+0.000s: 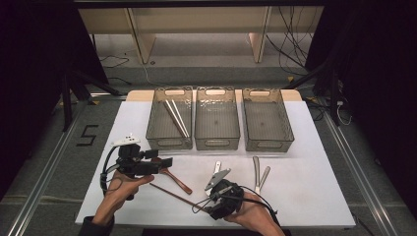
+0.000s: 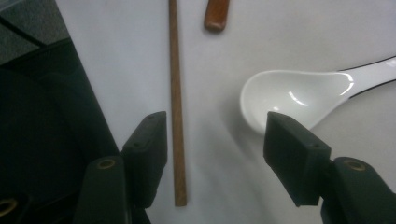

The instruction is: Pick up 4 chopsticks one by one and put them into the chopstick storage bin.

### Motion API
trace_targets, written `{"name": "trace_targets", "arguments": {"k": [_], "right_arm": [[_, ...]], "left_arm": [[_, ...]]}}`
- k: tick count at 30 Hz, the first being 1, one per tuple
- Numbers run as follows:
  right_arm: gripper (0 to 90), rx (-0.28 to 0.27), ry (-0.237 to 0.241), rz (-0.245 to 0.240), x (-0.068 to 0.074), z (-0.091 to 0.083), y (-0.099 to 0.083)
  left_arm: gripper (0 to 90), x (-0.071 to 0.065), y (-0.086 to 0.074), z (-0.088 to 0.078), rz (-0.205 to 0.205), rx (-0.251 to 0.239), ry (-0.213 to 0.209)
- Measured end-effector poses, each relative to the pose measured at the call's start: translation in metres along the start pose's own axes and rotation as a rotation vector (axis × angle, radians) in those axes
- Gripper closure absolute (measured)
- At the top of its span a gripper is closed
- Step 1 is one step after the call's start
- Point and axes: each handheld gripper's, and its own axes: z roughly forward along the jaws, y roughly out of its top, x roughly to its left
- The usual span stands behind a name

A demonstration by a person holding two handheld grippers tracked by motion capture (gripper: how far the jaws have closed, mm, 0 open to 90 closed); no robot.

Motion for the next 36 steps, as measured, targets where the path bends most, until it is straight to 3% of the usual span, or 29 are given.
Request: {"name": "trace_targets", "arguments": {"k": [12,22,27,36], "right_arm": [[57.2,0.078,0.033,-0.060,0.010,0.009,0.004],[67.7,0.125,0.037,-0.082,0.013,0.016,0.006],[73.8,0.143,0.008,-0.092,0.014,0.017,0.007],[80.5,0.171,0.011,-0.096,0.014,0.018,0.010]], "left_arm": [[18.5,-0.002,-0.003,-0.001,-0.003,-0.001,-0.006],[18.4,-0.006,-0.006,-0.001,-0.002,0.002,-0.015],[18.3,-0.007,-0.008,0.000,0.000,0.007,-0.017],[18.3,-0.007,-0.009,-0.001,-0.006,0.007,-0.016]]}}
